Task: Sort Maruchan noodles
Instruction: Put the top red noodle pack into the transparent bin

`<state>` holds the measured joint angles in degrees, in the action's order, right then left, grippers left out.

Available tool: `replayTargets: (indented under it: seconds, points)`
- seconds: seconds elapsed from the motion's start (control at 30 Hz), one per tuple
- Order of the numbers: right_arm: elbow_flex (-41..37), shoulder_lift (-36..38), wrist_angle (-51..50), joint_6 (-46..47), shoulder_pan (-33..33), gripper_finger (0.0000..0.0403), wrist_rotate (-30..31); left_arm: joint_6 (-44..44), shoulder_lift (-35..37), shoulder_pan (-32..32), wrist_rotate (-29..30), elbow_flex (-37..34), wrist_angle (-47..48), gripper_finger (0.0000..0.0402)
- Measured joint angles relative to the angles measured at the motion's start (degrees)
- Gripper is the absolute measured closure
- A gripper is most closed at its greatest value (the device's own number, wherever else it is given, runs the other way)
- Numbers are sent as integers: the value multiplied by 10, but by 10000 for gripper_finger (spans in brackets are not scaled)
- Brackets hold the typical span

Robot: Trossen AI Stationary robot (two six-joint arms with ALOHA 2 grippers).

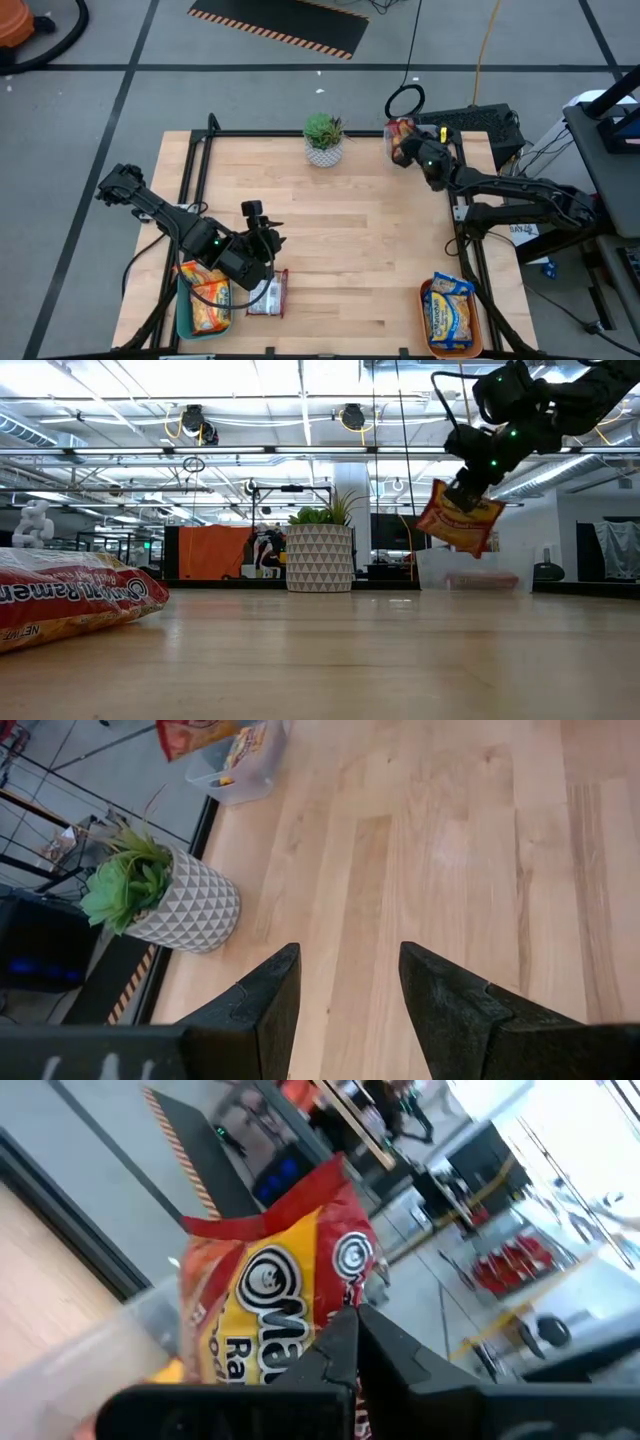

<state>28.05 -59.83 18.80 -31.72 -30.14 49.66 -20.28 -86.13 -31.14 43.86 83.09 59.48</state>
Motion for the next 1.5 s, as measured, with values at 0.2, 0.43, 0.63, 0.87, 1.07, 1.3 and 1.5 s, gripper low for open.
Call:
replayTargets:
  seconds: [0.2, 0.43, 0.63, 0.87, 1.07, 1.3, 1.5]
  points:
    - [0, -24, 37, -82, -44, 403, -34, -12, 0, 0, 0, 0, 0, 224]
    - [0, -48, 53, -131, -115, 403, -110, -11, 0, 0, 0, 0, 0, 224]
    - [0, -60, 63, -159, -125, 403, -152, -8, 0, 0, 0, 0, -1, 224]
    - [0, -71, -11, -132, -125, 403, -180, -3, 0, 0, 0, 0, -2, 224]
    - [0, -70, -76, -74, -109, 403, -199, 11, 0, 0, 0, 0, -2, 224]
    - [0, -71, -111, -49, -77, 401, -199, 11, 0, 0, -3, 0, -2, 224]
    - [0, -70, -173, -6, -72, 361, -205, 6, 0, 0, -3, 0, -2, 224]
